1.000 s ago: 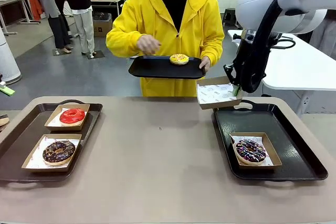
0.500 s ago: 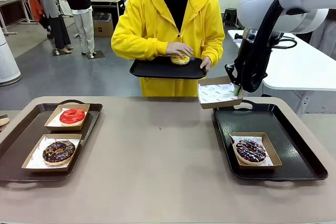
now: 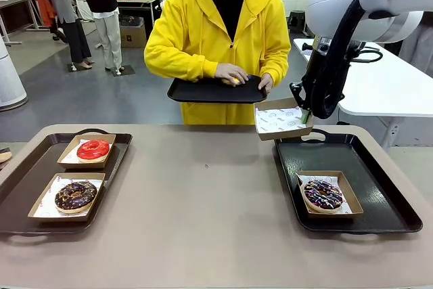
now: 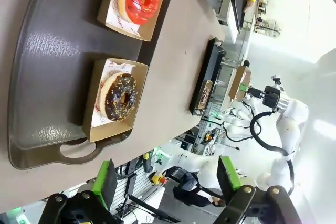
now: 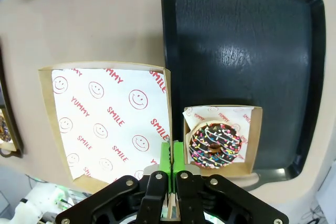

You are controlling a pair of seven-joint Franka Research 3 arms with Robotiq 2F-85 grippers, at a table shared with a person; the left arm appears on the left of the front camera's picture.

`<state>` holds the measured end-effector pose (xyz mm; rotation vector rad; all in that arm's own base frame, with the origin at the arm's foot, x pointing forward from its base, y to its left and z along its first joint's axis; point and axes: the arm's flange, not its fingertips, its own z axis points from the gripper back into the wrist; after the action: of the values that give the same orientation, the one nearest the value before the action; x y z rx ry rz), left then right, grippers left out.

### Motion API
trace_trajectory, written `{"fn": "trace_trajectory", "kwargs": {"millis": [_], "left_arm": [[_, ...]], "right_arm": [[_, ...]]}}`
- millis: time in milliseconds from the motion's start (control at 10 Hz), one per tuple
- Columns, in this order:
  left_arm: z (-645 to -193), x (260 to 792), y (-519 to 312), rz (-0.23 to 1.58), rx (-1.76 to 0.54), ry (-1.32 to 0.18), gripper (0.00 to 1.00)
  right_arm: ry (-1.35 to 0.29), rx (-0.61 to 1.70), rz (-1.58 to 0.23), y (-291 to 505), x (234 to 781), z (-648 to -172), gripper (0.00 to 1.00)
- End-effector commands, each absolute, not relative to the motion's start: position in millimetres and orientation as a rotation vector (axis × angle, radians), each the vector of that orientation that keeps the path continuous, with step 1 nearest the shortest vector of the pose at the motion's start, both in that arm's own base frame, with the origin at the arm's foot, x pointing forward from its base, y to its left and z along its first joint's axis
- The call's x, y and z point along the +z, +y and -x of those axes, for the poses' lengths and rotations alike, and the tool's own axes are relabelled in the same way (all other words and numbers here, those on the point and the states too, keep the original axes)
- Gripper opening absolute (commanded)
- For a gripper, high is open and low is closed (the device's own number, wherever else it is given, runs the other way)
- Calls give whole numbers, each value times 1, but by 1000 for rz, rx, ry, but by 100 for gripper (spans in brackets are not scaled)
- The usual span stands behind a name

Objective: Individually package the donuts and arrange them on the tray.
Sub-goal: Place the picked Paper togo box on the Handle tray while simultaneously picking up another Paper togo box from the table with the other hand, then place the picked Paper togo box on the Handle tray.

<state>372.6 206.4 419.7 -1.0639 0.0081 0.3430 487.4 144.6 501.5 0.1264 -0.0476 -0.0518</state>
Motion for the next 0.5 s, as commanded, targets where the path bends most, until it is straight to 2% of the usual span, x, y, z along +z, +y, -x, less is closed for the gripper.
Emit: {"fn": "trace_trajectory", "kwargs": {"millis": [0, 400], "left_arm": [[-371, 426, 203, 1039, 326, -6, 100], [-371, 426, 203, 1039, 326, -6, 100]], "right_arm": [[-47, -52, -126, 145, 501, -487, 0], [-47, -52, -126, 145, 501, -487, 0]]}}
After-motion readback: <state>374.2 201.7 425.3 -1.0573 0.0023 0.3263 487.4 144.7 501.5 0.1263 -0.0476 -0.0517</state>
